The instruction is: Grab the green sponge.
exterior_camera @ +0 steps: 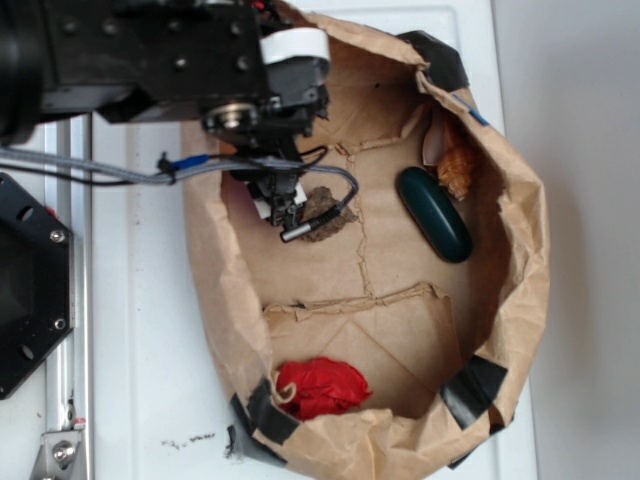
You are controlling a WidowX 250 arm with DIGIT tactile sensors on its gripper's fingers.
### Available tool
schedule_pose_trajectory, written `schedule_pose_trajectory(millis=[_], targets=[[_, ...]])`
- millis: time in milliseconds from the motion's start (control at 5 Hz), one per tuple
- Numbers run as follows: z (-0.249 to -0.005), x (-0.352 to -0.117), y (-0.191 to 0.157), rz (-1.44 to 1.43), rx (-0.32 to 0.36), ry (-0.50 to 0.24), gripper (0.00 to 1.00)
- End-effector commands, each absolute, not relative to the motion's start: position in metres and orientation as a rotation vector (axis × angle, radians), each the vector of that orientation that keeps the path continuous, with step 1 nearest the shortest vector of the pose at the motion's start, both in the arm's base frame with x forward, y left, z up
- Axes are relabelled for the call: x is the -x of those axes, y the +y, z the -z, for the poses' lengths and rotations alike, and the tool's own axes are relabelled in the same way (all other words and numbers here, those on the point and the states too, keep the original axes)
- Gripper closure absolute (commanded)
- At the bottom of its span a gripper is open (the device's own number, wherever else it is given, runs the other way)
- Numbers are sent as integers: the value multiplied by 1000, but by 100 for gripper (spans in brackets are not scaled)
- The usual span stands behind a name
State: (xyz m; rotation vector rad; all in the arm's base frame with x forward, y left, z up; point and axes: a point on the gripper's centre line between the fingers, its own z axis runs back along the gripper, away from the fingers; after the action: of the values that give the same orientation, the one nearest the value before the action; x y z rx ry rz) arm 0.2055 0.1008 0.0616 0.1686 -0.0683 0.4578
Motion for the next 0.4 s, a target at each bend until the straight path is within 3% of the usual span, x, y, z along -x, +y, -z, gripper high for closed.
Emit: schedule_pose_trajectory(millis=[0, 200], targets=[[-74, -201, 112, -492, -222, -102, 0], [-70, -204, 113, -500, -232, -97, 0]])
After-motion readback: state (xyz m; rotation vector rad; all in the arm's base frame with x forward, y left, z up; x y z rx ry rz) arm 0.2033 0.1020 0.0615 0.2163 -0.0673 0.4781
